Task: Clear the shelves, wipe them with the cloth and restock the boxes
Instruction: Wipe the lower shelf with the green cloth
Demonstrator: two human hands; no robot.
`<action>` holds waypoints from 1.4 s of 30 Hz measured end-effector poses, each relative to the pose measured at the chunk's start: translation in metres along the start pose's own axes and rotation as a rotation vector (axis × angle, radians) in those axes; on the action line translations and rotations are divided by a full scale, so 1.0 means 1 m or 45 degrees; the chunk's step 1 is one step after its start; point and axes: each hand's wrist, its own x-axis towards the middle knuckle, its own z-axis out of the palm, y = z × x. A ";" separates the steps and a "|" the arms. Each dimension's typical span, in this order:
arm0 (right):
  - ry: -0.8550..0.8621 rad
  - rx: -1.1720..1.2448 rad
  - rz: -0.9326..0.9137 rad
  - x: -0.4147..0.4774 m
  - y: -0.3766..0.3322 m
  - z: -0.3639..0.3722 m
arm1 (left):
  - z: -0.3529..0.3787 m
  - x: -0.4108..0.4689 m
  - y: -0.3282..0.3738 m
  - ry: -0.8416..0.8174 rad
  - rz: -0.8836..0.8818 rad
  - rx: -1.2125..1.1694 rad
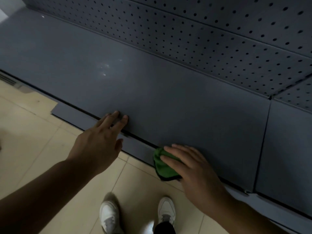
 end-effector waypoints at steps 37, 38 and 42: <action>0.305 -0.286 1.423 0.100 0.097 -0.047 | -0.003 0.039 -0.113 0.000 0.334 0.067; 0.295 -0.289 1.425 0.109 0.099 -0.049 | -0.002 0.039 -0.114 0.007 0.336 0.057; 0.267 -0.318 1.393 0.149 0.102 -0.050 | 0.002 0.042 -0.120 0.053 0.341 0.036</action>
